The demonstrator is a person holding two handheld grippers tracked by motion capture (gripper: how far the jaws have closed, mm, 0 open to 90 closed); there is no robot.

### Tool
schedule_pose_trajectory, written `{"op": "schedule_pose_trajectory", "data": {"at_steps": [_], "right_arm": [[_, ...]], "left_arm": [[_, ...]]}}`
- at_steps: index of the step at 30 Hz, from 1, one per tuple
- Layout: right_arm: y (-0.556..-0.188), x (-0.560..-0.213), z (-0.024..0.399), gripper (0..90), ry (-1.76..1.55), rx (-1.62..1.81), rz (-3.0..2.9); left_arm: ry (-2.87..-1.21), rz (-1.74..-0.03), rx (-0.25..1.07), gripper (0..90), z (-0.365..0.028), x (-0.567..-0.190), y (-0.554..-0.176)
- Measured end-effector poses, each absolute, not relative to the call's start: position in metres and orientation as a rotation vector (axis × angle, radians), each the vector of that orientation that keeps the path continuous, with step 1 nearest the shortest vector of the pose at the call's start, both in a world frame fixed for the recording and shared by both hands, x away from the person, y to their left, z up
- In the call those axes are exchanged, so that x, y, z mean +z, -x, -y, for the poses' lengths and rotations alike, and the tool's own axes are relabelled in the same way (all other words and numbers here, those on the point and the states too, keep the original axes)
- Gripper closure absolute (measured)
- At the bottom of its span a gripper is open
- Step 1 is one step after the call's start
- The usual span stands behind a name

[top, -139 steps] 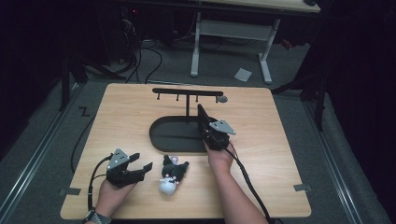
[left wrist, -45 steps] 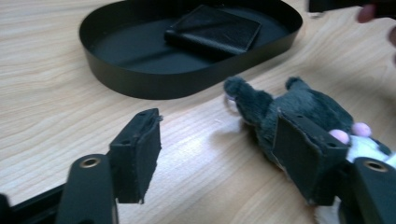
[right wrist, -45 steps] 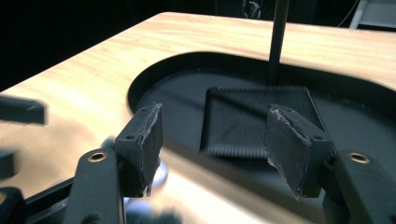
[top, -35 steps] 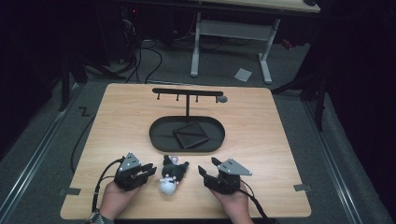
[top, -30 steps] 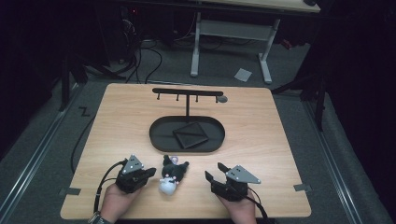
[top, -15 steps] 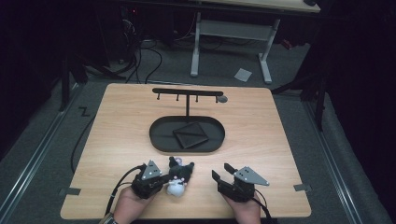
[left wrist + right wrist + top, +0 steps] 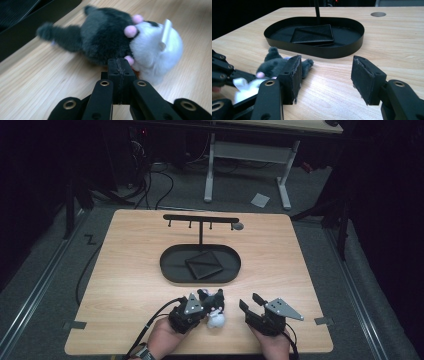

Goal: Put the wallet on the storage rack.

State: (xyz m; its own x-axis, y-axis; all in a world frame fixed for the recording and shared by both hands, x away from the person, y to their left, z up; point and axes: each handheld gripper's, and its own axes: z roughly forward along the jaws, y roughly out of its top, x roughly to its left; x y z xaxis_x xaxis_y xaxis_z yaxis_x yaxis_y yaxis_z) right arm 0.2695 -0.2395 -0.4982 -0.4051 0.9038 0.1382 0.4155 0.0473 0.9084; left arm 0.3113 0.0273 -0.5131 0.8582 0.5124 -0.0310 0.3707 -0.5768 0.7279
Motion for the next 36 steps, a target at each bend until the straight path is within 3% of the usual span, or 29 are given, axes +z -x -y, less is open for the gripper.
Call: {"op": "schedule_pose_trajectory", "data": {"at_steps": [10, 16, 23, 36], "right_arm": [[-0.272, -0.499, 0.245, 41.9, -1.336, 1.329, -1.834], [-0.272, -0.499, 0.247, 41.9, -1.339, 1.332, -1.827], [-0.273, -0.501, 0.245, 41.9, -1.341, 1.321, -1.837], [-0.278, -0.505, 0.25, 42.1, -1.358, 1.272, -1.82]], "left_arm": [[-2.233, -0.602, 0.212, 89.8, 0.011, -0.516, -0.316], [-2.225, -0.603, 0.223, 89.2, 0.009, -0.517, -0.315], [-2.172, -0.637, 0.27, 85.9, -0.027, -0.507, -0.313], [-2.043, -0.877, 0.484, 80.4, -0.144, -0.501, -0.331]]}}
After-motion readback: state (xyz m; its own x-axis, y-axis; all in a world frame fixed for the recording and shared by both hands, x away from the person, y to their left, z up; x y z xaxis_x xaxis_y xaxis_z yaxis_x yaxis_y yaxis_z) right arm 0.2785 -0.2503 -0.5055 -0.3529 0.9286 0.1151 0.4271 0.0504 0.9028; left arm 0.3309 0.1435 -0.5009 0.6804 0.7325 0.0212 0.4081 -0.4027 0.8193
